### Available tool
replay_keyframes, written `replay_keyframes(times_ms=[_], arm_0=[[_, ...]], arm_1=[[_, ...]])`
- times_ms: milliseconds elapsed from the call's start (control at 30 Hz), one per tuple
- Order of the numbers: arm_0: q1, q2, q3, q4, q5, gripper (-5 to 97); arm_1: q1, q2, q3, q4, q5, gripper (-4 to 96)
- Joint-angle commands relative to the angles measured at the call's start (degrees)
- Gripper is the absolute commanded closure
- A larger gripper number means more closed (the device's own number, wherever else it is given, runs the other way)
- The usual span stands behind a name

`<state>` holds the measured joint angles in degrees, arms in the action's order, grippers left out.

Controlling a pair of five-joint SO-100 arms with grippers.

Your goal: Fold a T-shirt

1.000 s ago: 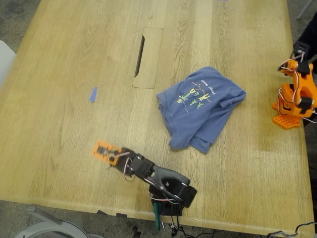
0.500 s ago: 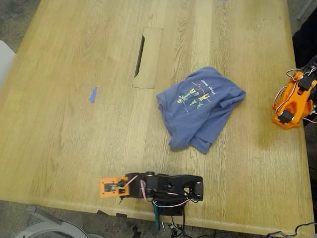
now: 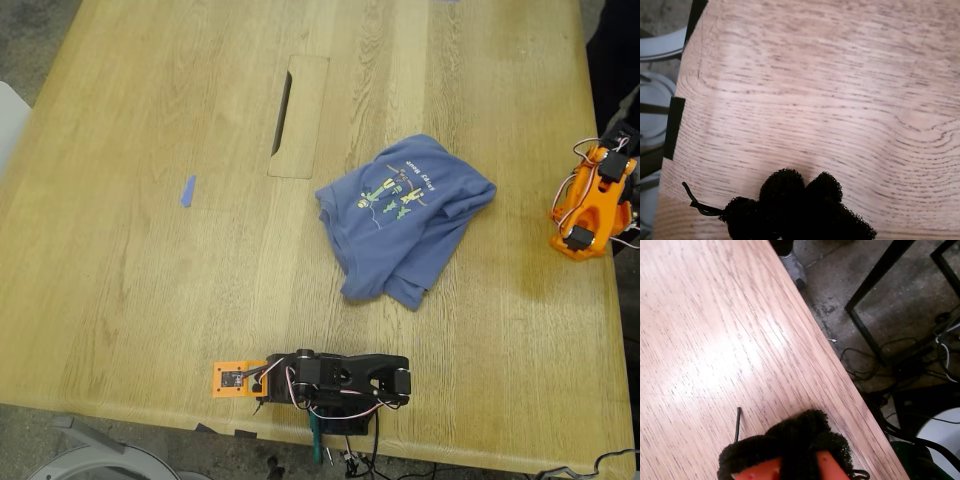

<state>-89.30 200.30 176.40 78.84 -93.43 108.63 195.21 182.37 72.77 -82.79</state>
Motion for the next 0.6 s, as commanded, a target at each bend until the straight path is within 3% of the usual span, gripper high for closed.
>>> replay_keyframes(times_ms=[0,333,567], arm_0=[[0.18,6.42,-0.70,2.99,-2.99,90],[0.62,5.45,-0.70,2.90,-10.20,90],[1.14,5.19,-0.70,2.90,-10.46,90]], arm_1=[[0.88,-0.09,2.02,-0.70,-0.62,91.3],[5.01,-0.18,4.75,-1.93,-3.25,91.2],[5.45,-0.18,4.75,-1.93,-3.25,91.2]])
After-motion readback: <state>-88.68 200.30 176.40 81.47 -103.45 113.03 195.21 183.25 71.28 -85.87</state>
